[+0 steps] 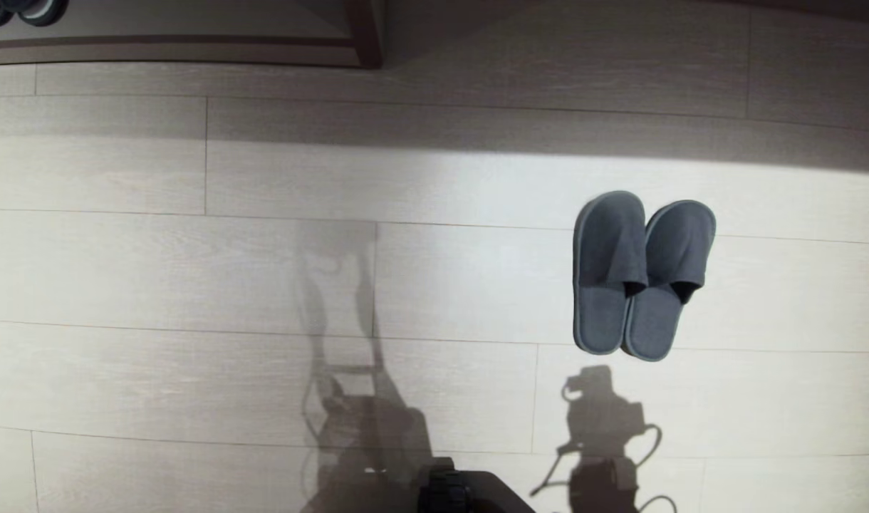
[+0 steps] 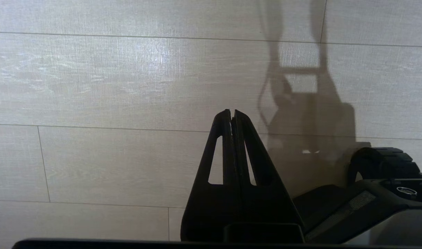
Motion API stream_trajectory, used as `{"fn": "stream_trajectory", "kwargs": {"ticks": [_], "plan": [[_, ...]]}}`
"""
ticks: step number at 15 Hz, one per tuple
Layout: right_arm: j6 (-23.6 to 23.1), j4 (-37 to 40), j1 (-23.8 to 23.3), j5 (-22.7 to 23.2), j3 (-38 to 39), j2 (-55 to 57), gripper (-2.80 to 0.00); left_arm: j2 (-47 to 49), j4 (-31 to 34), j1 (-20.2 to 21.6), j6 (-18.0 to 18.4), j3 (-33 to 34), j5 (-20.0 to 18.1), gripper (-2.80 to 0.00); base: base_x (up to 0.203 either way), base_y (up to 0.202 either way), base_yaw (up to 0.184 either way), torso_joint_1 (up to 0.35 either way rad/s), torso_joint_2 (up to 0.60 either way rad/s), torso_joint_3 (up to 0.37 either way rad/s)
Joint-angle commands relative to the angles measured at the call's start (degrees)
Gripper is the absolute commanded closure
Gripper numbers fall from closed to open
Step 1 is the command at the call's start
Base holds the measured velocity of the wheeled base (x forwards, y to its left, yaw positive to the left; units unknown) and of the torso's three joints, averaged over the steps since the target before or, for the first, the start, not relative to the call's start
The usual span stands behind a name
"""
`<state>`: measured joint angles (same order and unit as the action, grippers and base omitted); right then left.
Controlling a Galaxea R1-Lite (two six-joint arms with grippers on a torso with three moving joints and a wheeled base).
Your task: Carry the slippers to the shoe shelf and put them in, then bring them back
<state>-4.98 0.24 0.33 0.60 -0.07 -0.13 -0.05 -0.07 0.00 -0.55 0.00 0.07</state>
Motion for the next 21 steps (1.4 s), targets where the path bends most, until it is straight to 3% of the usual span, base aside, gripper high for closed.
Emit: {"fn": "stream_trajectory", "kwargs": {"ticks": [1,21], "plan": [[0.0,0.0,0.0,0.1,0.1,0.2,0.0,0.1,0.0,0.1,0.0,0.0,0.0,0.0,0.0,0.0,0.0,-0.002,0.0,0.193],[0.1,-0.1,0.0,0.0,0.1,0.2,0.0,0.0,0.0,0.1,-0.1,0.1,0.0,0.0,0.0,0.0,0.0,0.002,0.0,0.201]]}}
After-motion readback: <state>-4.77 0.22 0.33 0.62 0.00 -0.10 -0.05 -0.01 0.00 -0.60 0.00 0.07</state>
